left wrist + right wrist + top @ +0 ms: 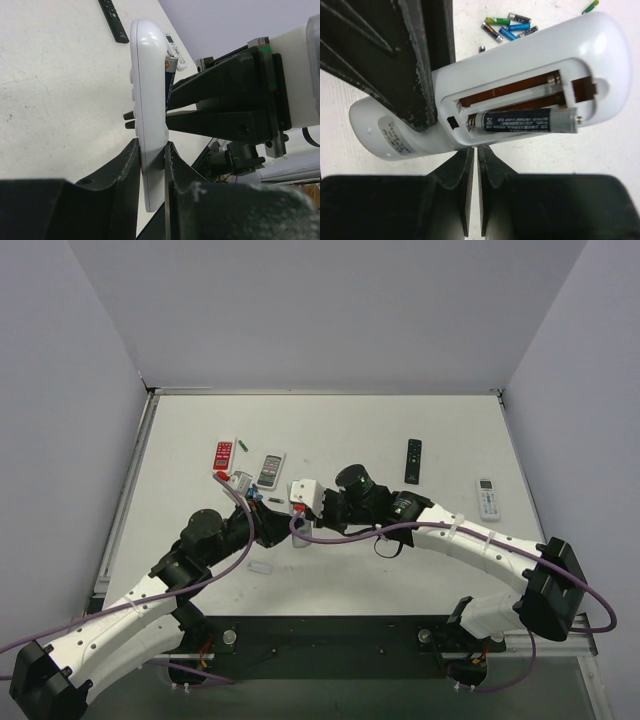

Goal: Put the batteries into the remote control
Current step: Load the battery into the remote control.

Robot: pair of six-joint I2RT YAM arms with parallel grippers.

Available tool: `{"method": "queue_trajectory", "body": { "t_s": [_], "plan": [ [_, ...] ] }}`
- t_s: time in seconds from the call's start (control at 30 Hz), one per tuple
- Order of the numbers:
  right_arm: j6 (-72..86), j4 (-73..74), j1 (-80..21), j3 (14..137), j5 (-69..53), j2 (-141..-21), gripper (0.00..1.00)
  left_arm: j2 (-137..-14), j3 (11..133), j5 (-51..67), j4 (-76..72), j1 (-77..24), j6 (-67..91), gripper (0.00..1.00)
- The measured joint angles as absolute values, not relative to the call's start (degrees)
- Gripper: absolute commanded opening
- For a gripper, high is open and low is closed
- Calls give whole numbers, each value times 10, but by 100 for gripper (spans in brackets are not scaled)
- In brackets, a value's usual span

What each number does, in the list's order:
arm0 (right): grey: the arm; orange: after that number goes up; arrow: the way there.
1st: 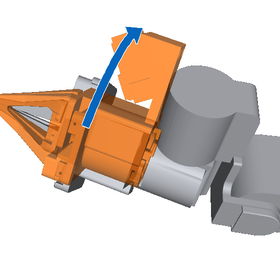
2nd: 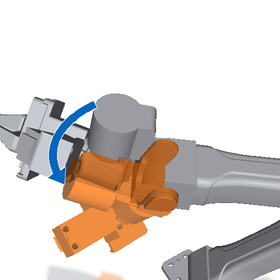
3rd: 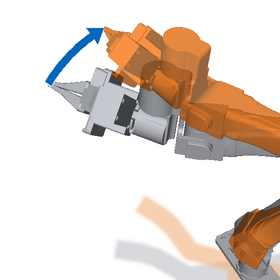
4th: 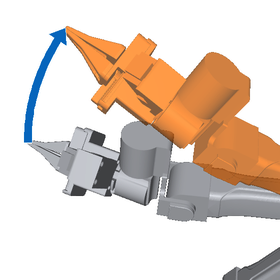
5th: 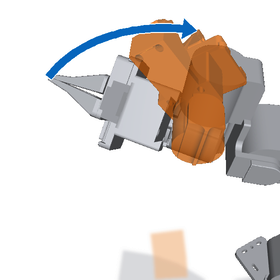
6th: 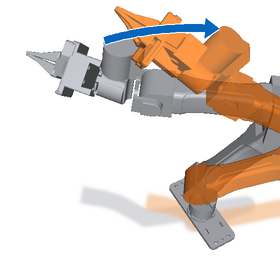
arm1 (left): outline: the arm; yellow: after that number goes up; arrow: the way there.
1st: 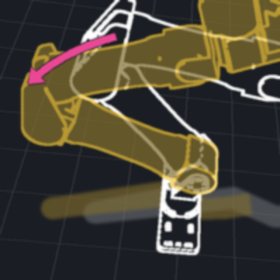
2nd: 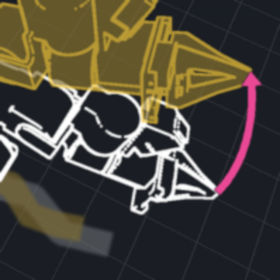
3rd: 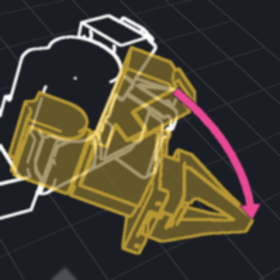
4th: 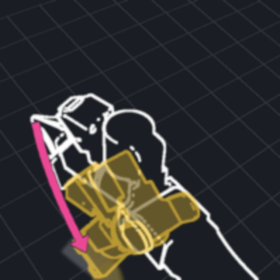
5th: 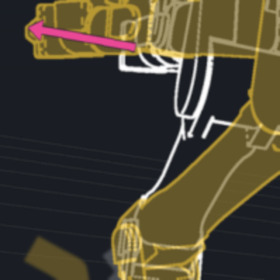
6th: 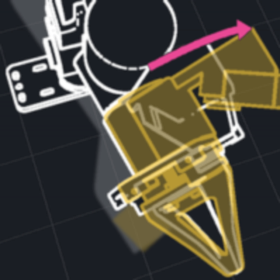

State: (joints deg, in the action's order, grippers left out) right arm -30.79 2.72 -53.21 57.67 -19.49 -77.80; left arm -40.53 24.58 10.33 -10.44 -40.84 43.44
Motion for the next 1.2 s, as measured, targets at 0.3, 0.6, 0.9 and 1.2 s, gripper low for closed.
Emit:
{"method": "queue_trajectory", "body": {
  "t_s": [0.3,0.6,0.9,1.2],
  "plan": [
    [-268,4,-513,577,-192,-762,30,-405,246,91,-78,-408,448,0],
    [-272,6,-494,588,-210,-696,47,-404,246,91,-65,-408,448,0],
    [-275,6,-494,608,-251,-697,44,-396,246,105,-65,-408,443,0],
    [-277,8,-494,633,-278,-708,33,-390,246,117,-66,-408,435,0]
  ]
}}
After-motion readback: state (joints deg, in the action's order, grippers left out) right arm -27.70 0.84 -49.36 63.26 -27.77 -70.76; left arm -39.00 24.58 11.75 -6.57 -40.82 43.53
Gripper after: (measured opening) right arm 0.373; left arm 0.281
